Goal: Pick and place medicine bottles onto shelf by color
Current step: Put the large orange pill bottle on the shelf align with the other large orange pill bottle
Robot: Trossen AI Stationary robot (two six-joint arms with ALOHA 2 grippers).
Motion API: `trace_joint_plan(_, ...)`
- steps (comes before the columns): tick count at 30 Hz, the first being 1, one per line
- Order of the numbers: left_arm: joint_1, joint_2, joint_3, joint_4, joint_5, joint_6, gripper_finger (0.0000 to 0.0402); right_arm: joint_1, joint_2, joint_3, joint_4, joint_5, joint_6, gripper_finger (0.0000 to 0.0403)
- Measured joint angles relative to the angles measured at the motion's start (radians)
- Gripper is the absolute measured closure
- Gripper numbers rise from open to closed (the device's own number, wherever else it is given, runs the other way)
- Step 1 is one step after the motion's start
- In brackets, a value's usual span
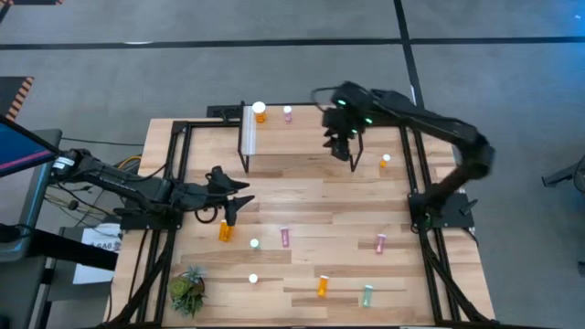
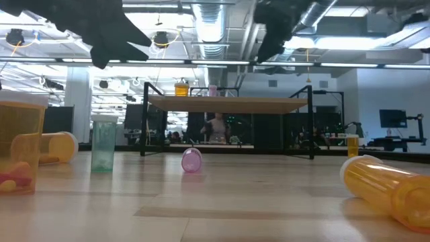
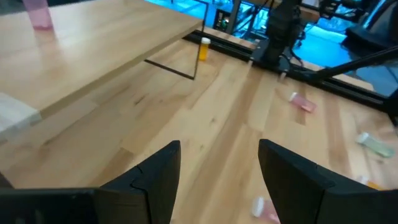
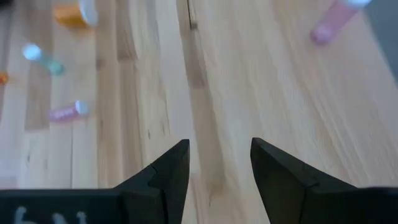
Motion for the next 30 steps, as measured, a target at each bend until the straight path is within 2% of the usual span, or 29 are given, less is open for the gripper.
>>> trace_joint_plan(3, 0.0, 0.0, 0.02, -0.068, 0.0, -0.058, 0.0198, 0.022, -0.151, -0.214, 0.212, 0.0, 0.023, 0.0212)
trace_joint_plan(6, 0.001, 0.008, 0.097, -0.265, 0.032, -0.156, 0.0198, 0.054, -0.281, -0.394, 0.417, -0.022, 0.027, 0.0212)
trace_joint_plan(9, -0.001, 0.045, 0.204, -0.506, 0.071, -0.275, 0.0198, 0.099, -0.38, -0.536, 0.583, -0.039, 0.052, 0.0212)
trace_joint_plan(13, -0.024, 0.144, 0.339, -0.713, 0.127, -0.421, 0.0198, 0.174, -0.468, -0.677, 0.754, -0.049, 0.077, 0.0212)
trace_joint_plan(17, -0.046, 0.292, 0.446, -0.873, 0.233, -0.519, 0.0198, 0.243, -0.513, -0.753, 0.845, -0.049, 0.079, 0.0212)
trace_joint_plan(21, -0.067, 0.45, 0.515, -1.046, 0.377, -0.575, 0.0198, 0.29, -0.522, -0.764, 0.856, -0.049, 0.078, 0.0212)
trace_joint_plan(26, -0.093, 0.587, 0.528, -1.082, 0.539, -0.599, 0.0198, 0.31, -0.518, -0.764, 0.863, -0.045, 0.068, 0.0212)
trace_joint_plan(30, -0.108, 0.614, 0.528, -1.119, 0.577, -0.64, 0.0189, 0.305, -0.518, -0.764, 0.863, -0.02, 0.067, 0.0212)
